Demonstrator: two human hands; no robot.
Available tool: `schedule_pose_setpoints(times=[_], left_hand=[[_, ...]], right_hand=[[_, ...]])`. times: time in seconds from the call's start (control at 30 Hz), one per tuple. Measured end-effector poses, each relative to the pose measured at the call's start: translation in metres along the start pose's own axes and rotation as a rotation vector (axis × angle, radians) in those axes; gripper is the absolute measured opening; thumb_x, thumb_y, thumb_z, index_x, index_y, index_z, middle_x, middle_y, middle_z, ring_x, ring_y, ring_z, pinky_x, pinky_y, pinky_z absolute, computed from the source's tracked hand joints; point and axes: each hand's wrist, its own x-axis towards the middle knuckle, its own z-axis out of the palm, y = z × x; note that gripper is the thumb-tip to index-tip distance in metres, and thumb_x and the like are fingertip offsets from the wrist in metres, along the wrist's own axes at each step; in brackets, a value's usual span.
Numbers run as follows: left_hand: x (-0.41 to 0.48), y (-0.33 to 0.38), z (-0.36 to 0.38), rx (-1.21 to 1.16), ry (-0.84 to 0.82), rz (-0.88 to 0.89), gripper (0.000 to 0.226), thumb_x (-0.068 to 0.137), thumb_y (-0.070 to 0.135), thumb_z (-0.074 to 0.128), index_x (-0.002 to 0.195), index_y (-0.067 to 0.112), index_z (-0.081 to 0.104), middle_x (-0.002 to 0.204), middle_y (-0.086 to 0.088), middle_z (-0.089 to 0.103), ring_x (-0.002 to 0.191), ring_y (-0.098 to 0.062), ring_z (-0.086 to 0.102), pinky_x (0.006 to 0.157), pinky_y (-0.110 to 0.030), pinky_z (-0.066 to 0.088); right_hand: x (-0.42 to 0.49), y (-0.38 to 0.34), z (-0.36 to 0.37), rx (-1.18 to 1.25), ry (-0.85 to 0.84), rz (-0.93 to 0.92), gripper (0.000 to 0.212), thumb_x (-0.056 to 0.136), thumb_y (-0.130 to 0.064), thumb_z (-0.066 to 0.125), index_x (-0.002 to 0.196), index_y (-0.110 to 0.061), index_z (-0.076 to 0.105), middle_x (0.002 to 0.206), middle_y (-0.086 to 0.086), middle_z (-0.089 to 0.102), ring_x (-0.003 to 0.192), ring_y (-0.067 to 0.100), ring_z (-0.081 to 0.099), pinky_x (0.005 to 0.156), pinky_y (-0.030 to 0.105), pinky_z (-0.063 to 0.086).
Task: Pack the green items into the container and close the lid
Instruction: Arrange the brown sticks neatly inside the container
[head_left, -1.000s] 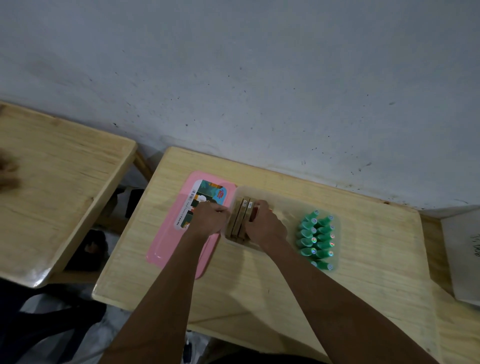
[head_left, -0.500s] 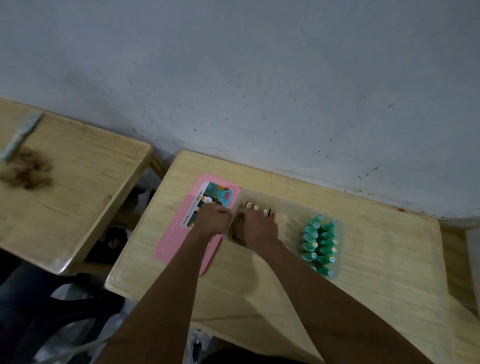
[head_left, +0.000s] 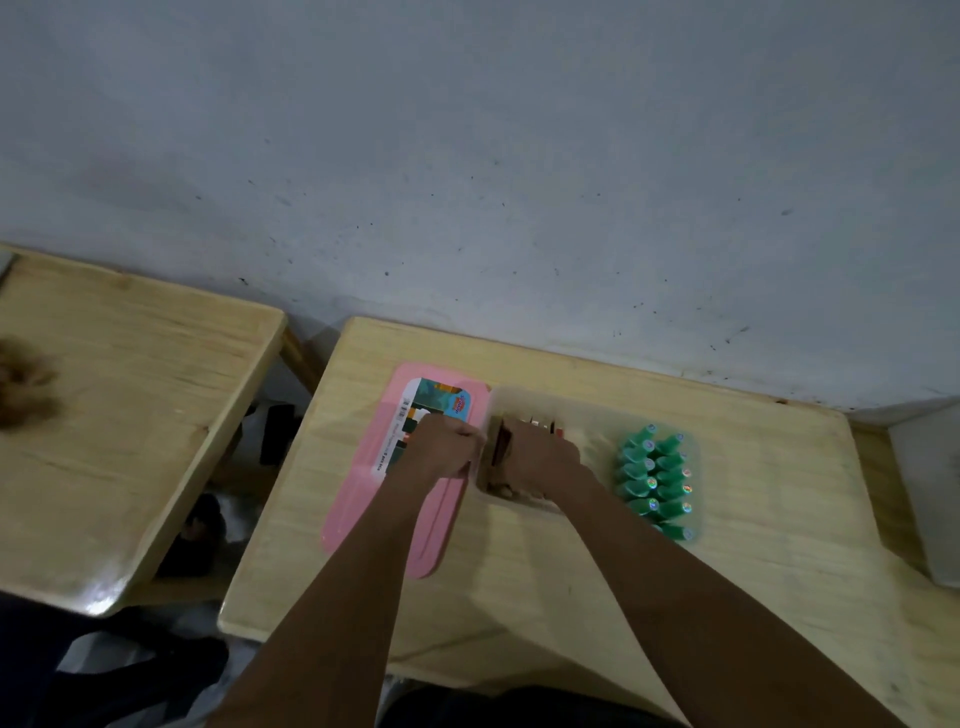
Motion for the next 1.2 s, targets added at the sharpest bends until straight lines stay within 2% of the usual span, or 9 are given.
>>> schedule_pose_setpoints(times=[0.13,0.3,0.4,0.57,0.7,0.83,0.97,1.07,1.2], left_hand=[[0.002,-0.001,-0.002,0.025,-0.008,0.016,0.008,0.085,0.003,0.064,0.084,0.011,0.068,0.105,-0.014,0.064,0.095,-0.031,0.065,0.081,-0.046,0.06],[0.003,-0.001,-0.003,0.038,-0.019,0.016,0.006,0.085,0.005,0.065,0.087,0.008,0.069,0.106,-0.017,0.065,0.094,-0.031,0.066,0.081,-0.046,0.06],[0.004,0.0,-0.003,0.027,-0.023,0.015,0.007,0.086,0.005,0.065,0.091,0.006,0.071,0.107,-0.019,0.066,0.096,-0.034,0.067,0.081,-0.046,0.06],[0.003,0.0,-0.004,0.041,-0.029,0.028,0.003,0.083,0.005,0.067,0.084,0.008,0.069,0.109,-0.018,0.064,0.102,-0.034,0.063,0.081,-0.045,0.06],[0.004,-0.001,-0.003,0.073,-0.031,0.03,0.01,0.083,0.005,0.066,0.078,0.013,0.068,0.106,-0.013,0.063,0.103,-0.032,0.062,0.083,-0.046,0.059],[0.002,0.0,-0.002,0.064,-0.023,0.038,0.003,0.085,0.007,0.066,0.086,0.009,0.067,0.106,-0.014,0.062,0.102,-0.031,0.062,0.082,-0.042,0.06],[0.0,0.0,-0.002,0.029,-0.027,0.042,0.007,0.087,0.006,0.063,0.082,0.01,0.066,0.099,-0.012,0.063,0.099,-0.03,0.064,0.079,-0.038,0.06],[0.001,-0.001,-0.002,0.048,-0.036,0.056,0.009,0.089,0.008,0.062,0.082,0.011,0.065,0.094,-0.01,0.062,0.092,-0.028,0.064,0.085,-0.042,0.058],[0.004,-0.003,-0.001,0.022,-0.034,0.04,0.013,0.088,0.006,0.063,0.077,0.012,0.066,0.092,-0.01,0.062,0.09,-0.027,0.063,0.087,-0.046,0.058]], right_hand=[[0.002,-0.005,0.002,0.114,0.059,0.059,0.026,0.083,-0.035,0.056,0.103,-0.02,0.064,0.101,0.0,0.068,0.094,0.024,0.064,0.068,0.03,0.044],[0.01,-0.009,0.014,0.301,0.153,0.159,0.022,0.081,-0.035,0.058,0.087,-0.017,0.069,0.08,0.001,0.068,0.075,0.022,0.065,0.057,0.025,0.044],[0.011,-0.01,0.014,0.391,0.164,0.182,0.02,0.081,-0.03,0.06,0.083,-0.012,0.068,0.072,0.001,0.063,0.066,0.021,0.059,0.047,0.022,0.034],[0.011,-0.003,0.015,0.418,0.076,0.164,0.027,0.078,-0.04,0.063,0.084,-0.014,0.072,0.073,0.002,0.069,0.068,0.021,0.066,0.054,0.027,0.046],[0.006,-0.003,0.023,0.272,0.087,0.193,0.02,0.081,-0.031,0.061,0.093,-0.017,0.07,0.083,0.001,0.071,0.077,0.022,0.067,0.056,0.026,0.043],[-0.003,-0.005,0.02,0.333,0.15,0.204,0.032,0.081,-0.046,0.061,0.089,-0.015,0.068,0.085,0.002,0.069,0.075,0.022,0.062,0.059,0.026,0.04],[-0.019,0.004,0.01,0.617,0.249,0.2,0.035,0.084,-0.044,0.063,0.062,-0.017,0.065,0.059,0.001,0.062,0.062,0.02,0.062,0.057,0.03,0.049],[-0.033,0.018,0.001,0.942,0.247,0.175,0.029,0.087,-0.033,0.062,0.08,-0.007,0.074,0.074,0.008,0.07,0.065,0.019,0.061,0.064,0.032,0.05],[-0.045,0.036,-0.006,1.262,0.076,0.178,0.018,0.089,-0.031,0.064,0.094,-0.017,0.075,0.088,0.003,0.074,0.079,0.017,0.064,0.066,0.03,0.046]])
